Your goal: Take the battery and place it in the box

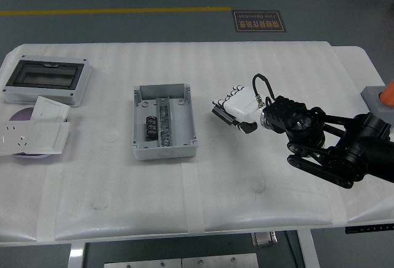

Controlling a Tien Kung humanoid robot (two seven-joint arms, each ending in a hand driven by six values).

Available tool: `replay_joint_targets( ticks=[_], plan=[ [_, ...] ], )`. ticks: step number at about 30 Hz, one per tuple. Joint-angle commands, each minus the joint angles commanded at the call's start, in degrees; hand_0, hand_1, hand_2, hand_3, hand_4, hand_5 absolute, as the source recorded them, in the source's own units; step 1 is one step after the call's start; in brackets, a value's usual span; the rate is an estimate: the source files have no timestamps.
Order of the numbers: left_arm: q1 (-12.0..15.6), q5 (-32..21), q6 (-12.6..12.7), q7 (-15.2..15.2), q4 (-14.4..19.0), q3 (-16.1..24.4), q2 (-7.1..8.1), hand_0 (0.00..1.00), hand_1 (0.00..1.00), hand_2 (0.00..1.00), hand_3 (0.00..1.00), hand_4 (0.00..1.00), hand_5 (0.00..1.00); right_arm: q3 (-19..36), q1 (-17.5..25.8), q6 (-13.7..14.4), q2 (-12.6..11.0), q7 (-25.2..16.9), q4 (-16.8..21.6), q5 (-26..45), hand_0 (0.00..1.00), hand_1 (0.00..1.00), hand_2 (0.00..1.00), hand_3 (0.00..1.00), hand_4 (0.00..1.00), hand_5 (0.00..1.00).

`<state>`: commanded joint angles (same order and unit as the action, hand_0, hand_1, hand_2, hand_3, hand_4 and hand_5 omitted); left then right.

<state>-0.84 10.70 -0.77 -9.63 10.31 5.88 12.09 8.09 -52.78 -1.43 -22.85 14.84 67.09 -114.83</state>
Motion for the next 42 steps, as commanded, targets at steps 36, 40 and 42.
replay_joint_targets(
  ticks=[36, 40, 42],
  plan=[
    [0.4, 1.5, 0.0, -0.3, 0.0, 1.7, -0.21, 0.651, 0.661, 0.619, 0.655, 0.638, 0.406, 8.7, 6.7, 24.3, 7.6, 3.6, 13.1, 13.7, 0.998, 0.998, 0.998, 0.998, 0.703, 0.408],
    [0.4, 2.1, 0.0, -0.3, 0.0, 2.3, -0.18, 0.651, 0.66, 0.619, 0.646, 0.611, 0.42, 9.0, 6.4, 24.1, 7.2, 3.6, 13.2, 13.6, 0.998, 0.998, 0.998, 0.998, 0.739, 0.448],
    [0.3, 2.2, 0.0, -0.3, 0.0, 2.3, -0.22, 0.651, 0.66, 0.619, 0.646, 0.611, 0.42, 10.1, 5.9, 23.9, 6.3, 3.7, 13.7, 13.0, 0.998, 0.998, 0.998, 0.998, 0.739, 0.448]
  ],
)
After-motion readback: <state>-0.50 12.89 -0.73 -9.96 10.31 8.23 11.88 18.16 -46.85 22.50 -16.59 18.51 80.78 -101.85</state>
